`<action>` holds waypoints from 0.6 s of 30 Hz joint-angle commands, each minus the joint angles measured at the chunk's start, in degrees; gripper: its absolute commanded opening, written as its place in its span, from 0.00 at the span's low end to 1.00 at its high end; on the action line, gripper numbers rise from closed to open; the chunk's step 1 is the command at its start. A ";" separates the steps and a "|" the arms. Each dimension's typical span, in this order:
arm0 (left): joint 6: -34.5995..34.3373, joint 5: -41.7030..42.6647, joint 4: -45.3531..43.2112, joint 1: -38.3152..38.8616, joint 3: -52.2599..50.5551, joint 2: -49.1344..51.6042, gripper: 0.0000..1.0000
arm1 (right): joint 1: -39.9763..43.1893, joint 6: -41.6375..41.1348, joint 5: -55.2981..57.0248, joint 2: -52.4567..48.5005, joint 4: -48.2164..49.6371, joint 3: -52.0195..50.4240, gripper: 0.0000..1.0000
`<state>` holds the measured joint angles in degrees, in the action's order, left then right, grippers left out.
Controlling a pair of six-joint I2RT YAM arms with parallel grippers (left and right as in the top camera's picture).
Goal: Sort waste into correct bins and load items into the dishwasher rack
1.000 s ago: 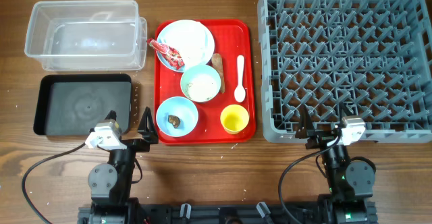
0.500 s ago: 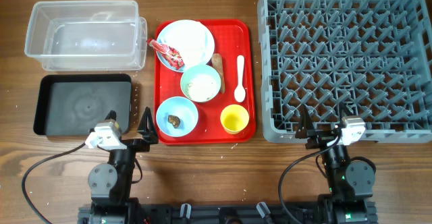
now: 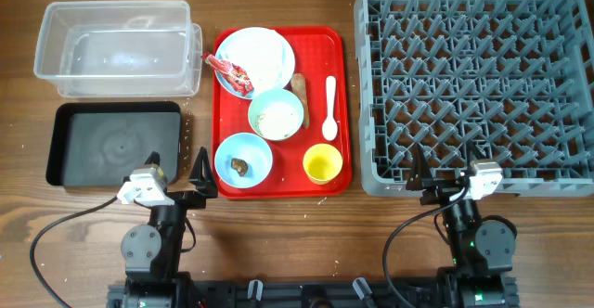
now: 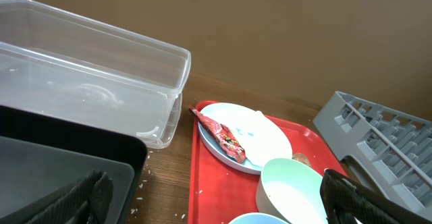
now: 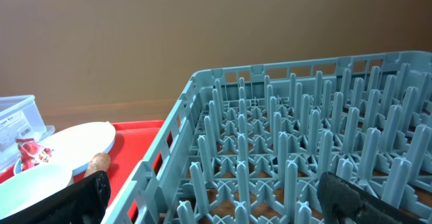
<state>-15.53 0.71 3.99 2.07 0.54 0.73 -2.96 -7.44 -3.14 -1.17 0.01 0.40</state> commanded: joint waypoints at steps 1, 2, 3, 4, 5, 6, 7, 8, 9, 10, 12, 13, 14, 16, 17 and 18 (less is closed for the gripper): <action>0.11 -0.13 0.33 -0.44 -0.22 -0.57 1.00 | -0.46 -0.17 0.55 0.37 0.15 -0.11 1.00; 0.13 -0.13 0.33 -0.44 -0.22 -0.57 1.00 | -0.46 -0.17 0.55 0.37 0.15 -0.11 1.00; 0.13 -0.13 0.33 -0.44 -0.20 -0.57 1.00 | -0.46 -0.17 0.55 0.37 0.15 -0.11 1.00; 0.11 -0.13 0.33 -0.44 -0.22 -0.57 1.00 | -0.46 -0.17 0.55 0.37 0.15 -0.11 0.99; 0.11 -0.13 0.33 -0.44 -0.22 -0.57 1.00 | -0.46 -0.17 0.55 0.37 0.15 -0.11 1.00; 0.13 -0.13 0.33 -0.44 -0.22 -0.57 1.00 | -0.46 -0.17 0.55 0.37 0.15 -0.11 1.00; 0.11 -0.13 0.33 -0.44 -0.22 -0.57 1.00 | -0.46 -0.17 0.55 0.37 0.15 -0.11 1.00; 0.13 -0.13 0.33 -0.44 -0.22 -0.57 1.00 | -0.46 -0.17 0.55 0.37 0.15 -0.11 1.00; 0.11 -0.13 0.33 -0.44 -0.22 -0.57 1.00 | -0.46 -0.17 0.55 0.37 0.15 -0.11 1.00; 0.13 -0.13 0.33 -0.44 -0.22 -0.57 1.00 | -0.46 -0.20 0.55 0.37 0.15 -0.11 1.00; 0.11 -0.13 0.33 -0.44 -0.22 -0.57 1.00 | -0.46 -0.17 0.55 0.37 0.15 -0.11 1.00; 0.13 -0.13 0.33 -0.44 -0.22 -0.57 1.00 | -0.46 -0.17 0.55 0.37 0.15 -0.11 1.00; 0.11 -0.13 0.33 -0.44 -0.22 -0.57 1.00 | -0.46 -0.17 0.55 0.37 0.15 -0.11 1.00; 0.13 -0.13 0.33 -0.44 -0.22 -0.57 1.00 | -0.46 -0.17 0.55 0.37 0.15 -0.11 1.00; 0.11 -0.13 0.33 -0.44 -0.22 -0.57 1.00 | -0.46 -0.17 0.55 0.37 0.15 -0.11 1.00; 0.13 -0.13 0.33 -0.44 -0.22 -0.57 1.00 | -0.46 -0.17 0.55 0.37 0.15 -0.11 1.00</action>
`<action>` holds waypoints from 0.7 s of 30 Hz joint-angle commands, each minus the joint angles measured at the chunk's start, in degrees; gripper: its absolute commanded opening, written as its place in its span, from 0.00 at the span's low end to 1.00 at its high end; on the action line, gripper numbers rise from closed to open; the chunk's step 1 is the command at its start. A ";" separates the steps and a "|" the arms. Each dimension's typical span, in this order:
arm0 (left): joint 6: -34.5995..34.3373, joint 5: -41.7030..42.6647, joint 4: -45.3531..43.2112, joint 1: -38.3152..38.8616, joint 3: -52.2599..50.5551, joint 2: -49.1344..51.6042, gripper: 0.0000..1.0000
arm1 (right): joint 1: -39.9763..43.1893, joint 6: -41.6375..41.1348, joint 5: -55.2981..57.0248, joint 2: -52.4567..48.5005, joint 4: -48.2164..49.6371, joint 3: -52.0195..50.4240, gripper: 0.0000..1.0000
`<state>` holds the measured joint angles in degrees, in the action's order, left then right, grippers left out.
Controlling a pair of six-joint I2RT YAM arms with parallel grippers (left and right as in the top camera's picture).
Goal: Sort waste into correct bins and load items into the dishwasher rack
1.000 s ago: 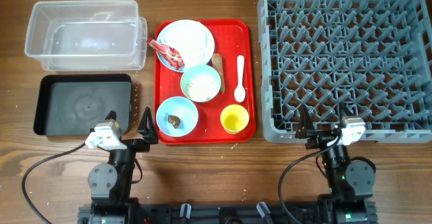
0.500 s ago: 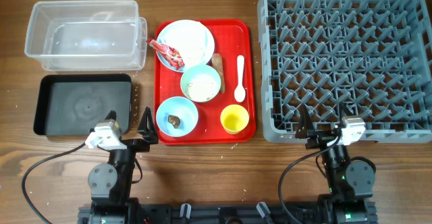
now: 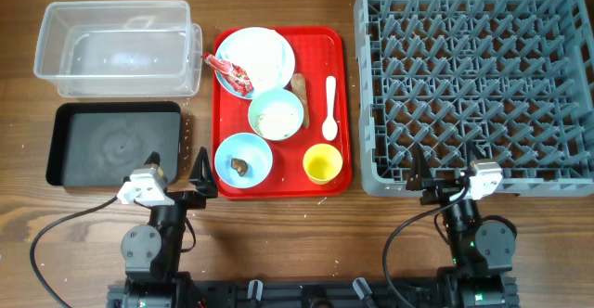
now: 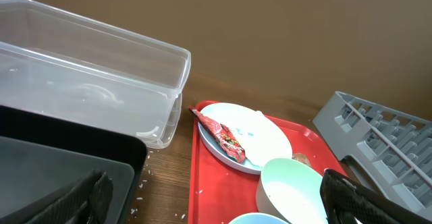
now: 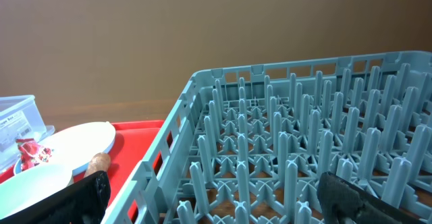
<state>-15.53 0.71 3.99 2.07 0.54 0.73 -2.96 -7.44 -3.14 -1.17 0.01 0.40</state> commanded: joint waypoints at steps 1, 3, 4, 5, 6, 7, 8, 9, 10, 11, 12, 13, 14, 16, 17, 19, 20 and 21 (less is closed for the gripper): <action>0.11 -0.15 0.33 -0.44 -0.22 -0.57 1.00 | -0.46 -0.17 0.55 0.37 0.15 -0.11 1.00; 0.11 -0.13 0.33 -0.44 -0.22 -0.57 1.00 | -0.46 -0.17 0.55 0.37 0.15 -0.11 1.00; 0.11 -0.15 0.33 -0.44 -0.22 -0.57 1.00 | -0.46 -0.17 0.55 0.37 0.15 -0.11 1.00; 0.13 -0.13 0.33 -0.44 -0.22 -0.57 1.00 | -0.46 -0.17 0.55 0.37 0.15 -0.11 1.00; 0.11 -0.13 0.33 -0.44 -0.22 -0.57 1.00 | -0.46 -0.17 0.55 0.37 0.15 -0.11 1.00; 0.13 -0.13 0.33 -0.44 -0.22 -0.57 1.00 | -0.46 -0.17 0.55 0.37 0.15 -0.11 1.00; 0.13 -0.13 0.33 -0.44 -0.22 -0.57 1.00 | -0.46 -0.15 0.55 0.37 0.15 -0.11 1.00; 0.13 -0.13 0.33 -0.44 -0.22 -0.57 1.00 | -0.46 -0.17 0.55 0.37 0.15 -0.11 1.00; 0.11 -0.13 0.33 -0.44 -0.22 -0.57 1.00 | -0.46 -0.17 0.55 0.37 0.15 -0.11 1.00; 0.11 -0.13 0.33 -0.44 -0.22 -0.57 1.00 | -0.46 -0.17 0.55 0.37 0.15 -0.11 1.00; 0.11 -0.13 0.33 -0.44 -0.22 -0.57 1.00 | -0.46 -0.20 0.55 0.37 0.15 -0.11 1.00; 0.13 -0.13 0.33 -0.44 -0.22 -0.57 1.00 | -0.46 -0.17 0.55 0.37 0.15 -0.11 1.00; 0.11 -0.13 0.33 -0.44 -0.22 -0.57 1.00 | -0.46 -0.17 0.55 0.37 0.15 -0.11 1.00; 0.13 -0.13 0.33 -0.44 -0.22 -0.57 1.00 | -0.46 -0.17 0.57 0.37 0.15 -0.11 1.00; 0.13 -0.13 0.33 -0.44 -0.22 -0.57 1.00 | -0.46 -0.17 0.57 0.37 0.15 -0.11 1.00; 0.11 -0.13 0.33 -0.44 -0.22 -0.57 1.00 | -0.46 -0.17 0.55 0.37 0.15 -0.11 1.00; 0.11 -0.13 0.33 -0.44 -0.22 -0.57 1.00 | -0.46 -0.17 0.55 0.37 0.15 -0.11 0.99; 0.13 -0.13 0.33 -0.44 -0.20 -0.57 1.00 | -0.46 -0.17 0.55 0.37 0.15 -0.11 1.00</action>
<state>-15.53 0.71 3.99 2.07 0.54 0.73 -2.96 -7.44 -3.14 -1.17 0.01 0.40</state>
